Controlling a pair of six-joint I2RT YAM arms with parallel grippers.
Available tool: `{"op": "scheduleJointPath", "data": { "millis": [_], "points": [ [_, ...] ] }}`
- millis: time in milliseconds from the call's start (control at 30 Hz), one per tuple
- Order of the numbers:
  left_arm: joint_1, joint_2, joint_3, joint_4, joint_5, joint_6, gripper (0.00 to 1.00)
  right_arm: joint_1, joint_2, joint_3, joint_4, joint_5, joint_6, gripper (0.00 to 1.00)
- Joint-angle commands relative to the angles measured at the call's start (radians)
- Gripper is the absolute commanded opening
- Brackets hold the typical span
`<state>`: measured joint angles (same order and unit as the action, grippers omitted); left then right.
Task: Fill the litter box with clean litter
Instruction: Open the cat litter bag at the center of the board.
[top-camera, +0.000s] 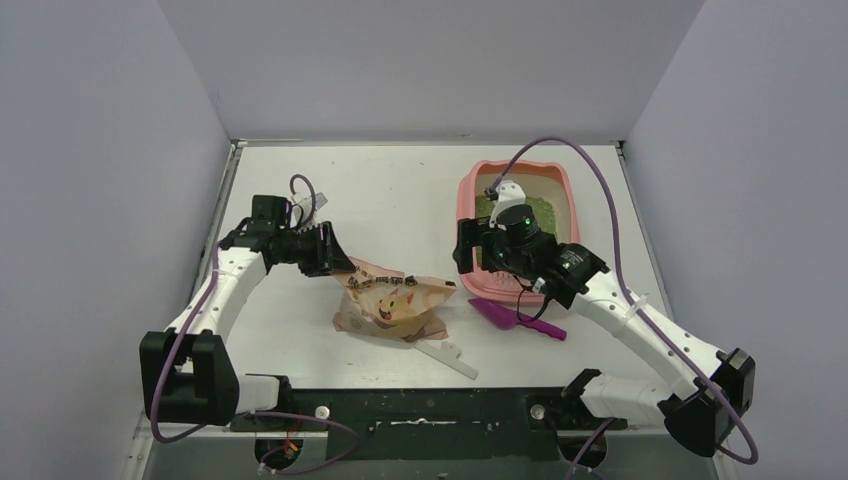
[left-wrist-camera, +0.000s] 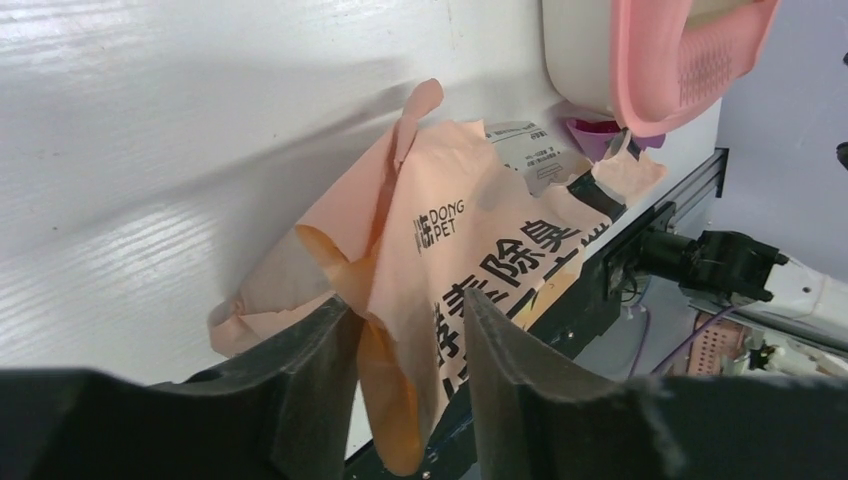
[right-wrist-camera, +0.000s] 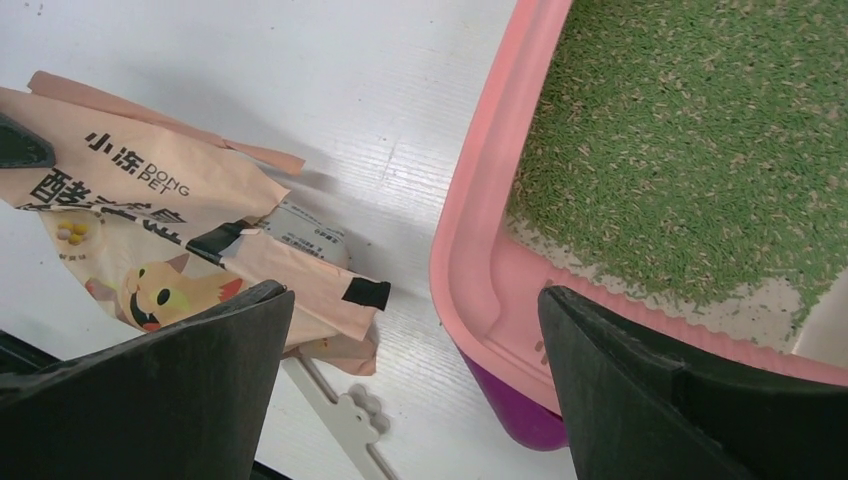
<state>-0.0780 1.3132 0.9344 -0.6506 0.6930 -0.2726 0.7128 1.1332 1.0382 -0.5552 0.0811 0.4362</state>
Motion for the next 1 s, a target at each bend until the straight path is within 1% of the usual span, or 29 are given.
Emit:
{"op": "scheduleJointPath", "data": {
  "millis": [0,67,133,200,267,400,500,567,633,700,800,900,967],
  "points": [
    [-0.019,-0.041,0.035,0.049,0.094,0.009,0.32,-0.013,0.056,0.072,0.064,-0.104,-0.001,1.00],
    [-0.020,-0.061,0.027,0.073,0.115,0.012,0.21,-0.021,0.097,0.084,0.092,-0.229,-0.010,1.00],
    [-0.022,-0.083,0.022,0.088,0.133,0.019,0.11,-0.024,0.157,0.097,0.124,-0.333,-0.009,1.00],
    [-0.026,-0.105,0.018,0.093,0.146,0.037,0.04,-0.024,0.217,0.110,0.150,-0.423,-0.001,1.00],
    [-0.030,-0.125,0.013,0.096,0.171,0.063,0.00,-0.027,0.269,0.123,0.175,-0.480,0.024,1.00],
    [-0.034,-0.177,-0.003,0.106,0.219,0.110,0.00,-0.029,0.359,0.143,0.234,-0.619,0.047,1.00],
    [-0.032,-0.226,-0.026,0.133,0.218,0.120,0.00,-0.030,0.416,0.164,0.256,-0.721,0.052,1.00],
    [-0.030,-0.258,-0.043,0.168,0.185,0.113,0.00,-0.029,0.457,0.184,0.270,-0.818,0.042,1.00],
    [-0.026,-0.286,-0.048,0.188,0.132,0.103,0.00,-0.027,0.501,0.213,0.251,-0.878,0.039,1.00],
    [-0.014,-0.308,-0.053,0.215,0.110,0.099,0.00,-0.020,0.543,0.235,0.233,-0.910,0.037,1.00],
    [0.006,-0.339,-0.072,0.290,0.100,0.084,0.00,0.006,0.579,0.262,0.227,-0.936,0.018,0.97],
    [0.016,-0.357,-0.091,0.356,0.139,0.086,0.00,0.021,0.604,0.281,0.266,-0.974,0.035,0.90],
    [0.018,-0.360,-0.104,0.383,0.172,0.092,0.00,0.020,0.613,0.287,0.296,-0.991,0.060,0.88]
  ]
}}
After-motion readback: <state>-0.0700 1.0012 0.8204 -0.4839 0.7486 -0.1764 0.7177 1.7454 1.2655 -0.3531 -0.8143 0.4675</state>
